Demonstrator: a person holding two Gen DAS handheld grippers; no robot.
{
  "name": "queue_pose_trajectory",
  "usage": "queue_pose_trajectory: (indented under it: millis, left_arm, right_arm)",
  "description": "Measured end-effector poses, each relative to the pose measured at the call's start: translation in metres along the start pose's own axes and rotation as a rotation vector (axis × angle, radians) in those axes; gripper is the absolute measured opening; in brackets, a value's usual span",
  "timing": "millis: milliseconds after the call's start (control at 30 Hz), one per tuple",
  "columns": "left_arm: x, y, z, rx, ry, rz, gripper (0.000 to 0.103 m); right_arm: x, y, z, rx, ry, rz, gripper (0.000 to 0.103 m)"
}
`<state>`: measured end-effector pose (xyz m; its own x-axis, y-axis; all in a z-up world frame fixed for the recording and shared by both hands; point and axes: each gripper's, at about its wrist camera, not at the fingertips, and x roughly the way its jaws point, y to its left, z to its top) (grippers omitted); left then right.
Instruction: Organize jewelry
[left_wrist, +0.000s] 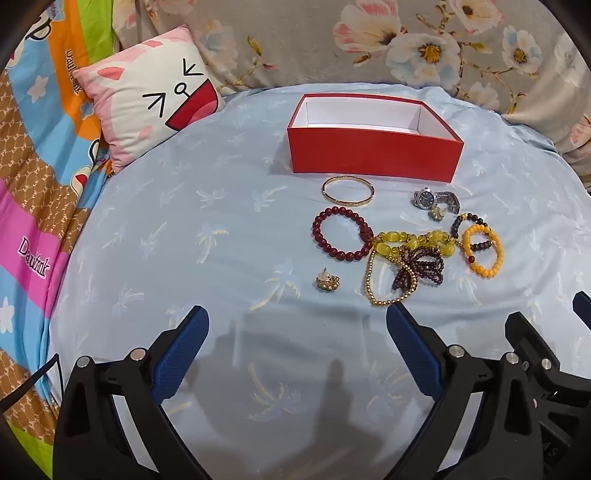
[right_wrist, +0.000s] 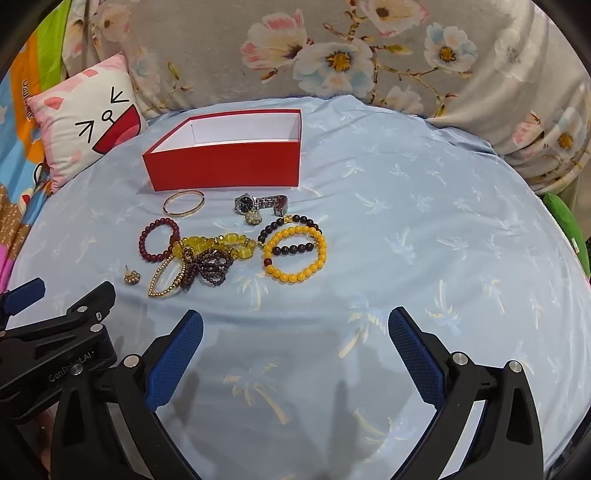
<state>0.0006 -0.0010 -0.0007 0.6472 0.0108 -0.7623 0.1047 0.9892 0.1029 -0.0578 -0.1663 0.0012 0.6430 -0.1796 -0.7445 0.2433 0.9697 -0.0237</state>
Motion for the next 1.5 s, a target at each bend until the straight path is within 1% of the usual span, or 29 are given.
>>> queue_pose_trajectory:
  millis: [233,267,567,800,1500]
  left_arm:
    - [0.0016,-0.0086,0.0,0.012,-0.002,0.009,0.092]
    - [-0.0004,-0.0044,0.001,0.005,-0.005,0.004,0.092]
    - [-0.0046,-0.0079,0.0011,0.006,-0.004,0.009,0.092]
    - [-0.0022,-0.0024,0.0032,-0.001,0.001,-0.002,0.092]
    - [-0.0006,-0.0017,0.0021,-0.004,0.0,-0.003,0.092]
  right_arm:
    - [0.0,-0.0029,0.0034,0.008,0.001,0.013,0.096]
    - [-0.0001,-0.0032,0.0042,0.009,0.001,0.014,0.096]
    - [-0.0033,-0.0028,0.0027,0.008,-0.007,0.009,0.096]
    - [-0.0029,-0.0013,0.0026,0.006,-0.007,0.004,0.096]
    - [-0.0007,0.0008,0.0036,0.004,-0.002,0.003,0.096]
